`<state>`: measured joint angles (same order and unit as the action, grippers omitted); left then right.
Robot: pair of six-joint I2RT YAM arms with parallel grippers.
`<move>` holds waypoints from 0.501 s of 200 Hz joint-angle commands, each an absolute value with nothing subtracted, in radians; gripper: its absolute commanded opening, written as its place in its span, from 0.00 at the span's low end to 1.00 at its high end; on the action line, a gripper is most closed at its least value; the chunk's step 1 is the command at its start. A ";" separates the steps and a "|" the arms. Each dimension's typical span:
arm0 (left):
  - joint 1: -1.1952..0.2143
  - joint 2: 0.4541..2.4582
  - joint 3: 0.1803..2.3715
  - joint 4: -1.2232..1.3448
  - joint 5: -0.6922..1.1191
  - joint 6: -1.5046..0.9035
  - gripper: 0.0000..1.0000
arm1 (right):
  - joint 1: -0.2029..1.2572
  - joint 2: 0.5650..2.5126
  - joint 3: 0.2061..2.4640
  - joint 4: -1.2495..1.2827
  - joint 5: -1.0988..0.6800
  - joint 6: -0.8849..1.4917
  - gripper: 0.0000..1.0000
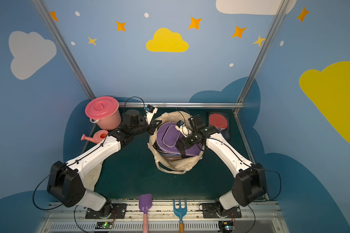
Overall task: Remove the ping pong set from the canvas bag
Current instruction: Pick up the ping pong set from the canvas bag.
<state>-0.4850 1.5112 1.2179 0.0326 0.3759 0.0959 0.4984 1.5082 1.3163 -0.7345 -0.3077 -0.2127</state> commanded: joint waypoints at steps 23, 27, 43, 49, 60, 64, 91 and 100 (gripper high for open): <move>-0.491 1.519 1.210 0.093 0.455 0.092 0.04 | 0.493 1.525 1.413 -0.718 -0.260 -0.221 0.90; -0.491 1.521 1.210 0.094 0.458 0.091 0.04 | 0.493 1.526 1.414 -0.712 -0.247 -0.218 0.90; -0.491 1.526 1.215 0.098 0.470 0.090 0.04 | 0.490 1.541 1.427 -0.688 -0.208 -0.213 0.90; -0.491 1.530 1.216 0.101 0.474 0.090 0.04 | 0.488 1.552 1.437 -0.687 -0.205 -0.219 0.90; -0.491 1.535 1.219 0.104 0.482 0.089 0.04 | 0.482 1.579 1.459 -0.687 -0.198 -0.223 0.90; -0.491 1.536 1.221 0.104 0.486 0.089 0.04 | 0.479 1.590 1.466 -0.687 -0.196 -0.224 0.90; -0.491 1.547 1.230 0.107 0.515 0.093 0.04 | 0.450 1.652 1.499 -0.679 -0.214 -0.232 0.90; -0.491 1.549 1.231 0.107 0.528 0.096 0.04 | 0.437 1.666 1.502 -0.670 -0.227 -0.229 0.90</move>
